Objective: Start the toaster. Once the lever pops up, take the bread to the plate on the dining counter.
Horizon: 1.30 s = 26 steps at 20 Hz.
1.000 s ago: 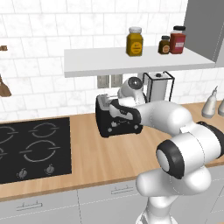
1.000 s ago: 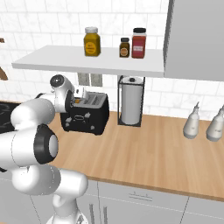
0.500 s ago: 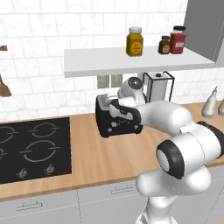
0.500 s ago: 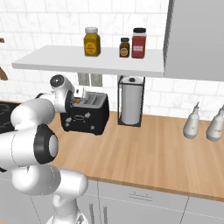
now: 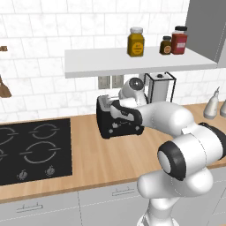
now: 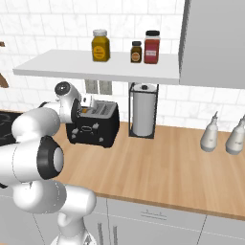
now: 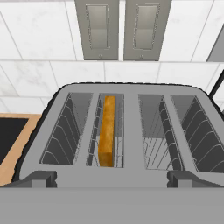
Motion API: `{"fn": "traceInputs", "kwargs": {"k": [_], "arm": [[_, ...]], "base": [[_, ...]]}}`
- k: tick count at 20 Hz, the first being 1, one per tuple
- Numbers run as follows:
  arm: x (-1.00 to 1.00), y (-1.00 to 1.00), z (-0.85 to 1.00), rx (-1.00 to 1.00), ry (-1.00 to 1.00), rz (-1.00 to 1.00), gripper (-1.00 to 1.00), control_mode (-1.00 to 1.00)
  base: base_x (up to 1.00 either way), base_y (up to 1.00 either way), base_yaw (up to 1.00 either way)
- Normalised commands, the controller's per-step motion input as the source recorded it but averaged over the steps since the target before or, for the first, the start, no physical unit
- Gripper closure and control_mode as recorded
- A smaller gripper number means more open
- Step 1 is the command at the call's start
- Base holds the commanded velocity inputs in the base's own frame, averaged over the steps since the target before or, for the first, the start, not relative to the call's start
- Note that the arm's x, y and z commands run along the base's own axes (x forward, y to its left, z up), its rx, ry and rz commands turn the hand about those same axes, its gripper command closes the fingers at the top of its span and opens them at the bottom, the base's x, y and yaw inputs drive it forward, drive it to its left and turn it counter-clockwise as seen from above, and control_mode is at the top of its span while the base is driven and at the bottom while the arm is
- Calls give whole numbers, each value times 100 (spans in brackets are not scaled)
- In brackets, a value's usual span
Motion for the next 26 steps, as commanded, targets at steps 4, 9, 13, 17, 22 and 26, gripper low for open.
{"fn": "traceInputs", "kwargs": {"k": [4, 9, 13, 17, 22, 26], "arm": [[0, 0, 0, 0, 0, 0, -100, -100], [0, 0, 0, 0, 0, 0, -100, -100], [0, 0, 0, 0, 0, 0, -100, -100], [0, 0, 0, 0, 0, 0, -100, -100], [0, 0, 0, 0, 0, 0, -100, -100], [0, 0, 0, 0, 0, 0, -100, -100]], "base": [[0, 0, 0], [0, 0, 0], [0, 0, 0], [0, 0, 0], [0, 0, 0], [0, 0, 0]]}}
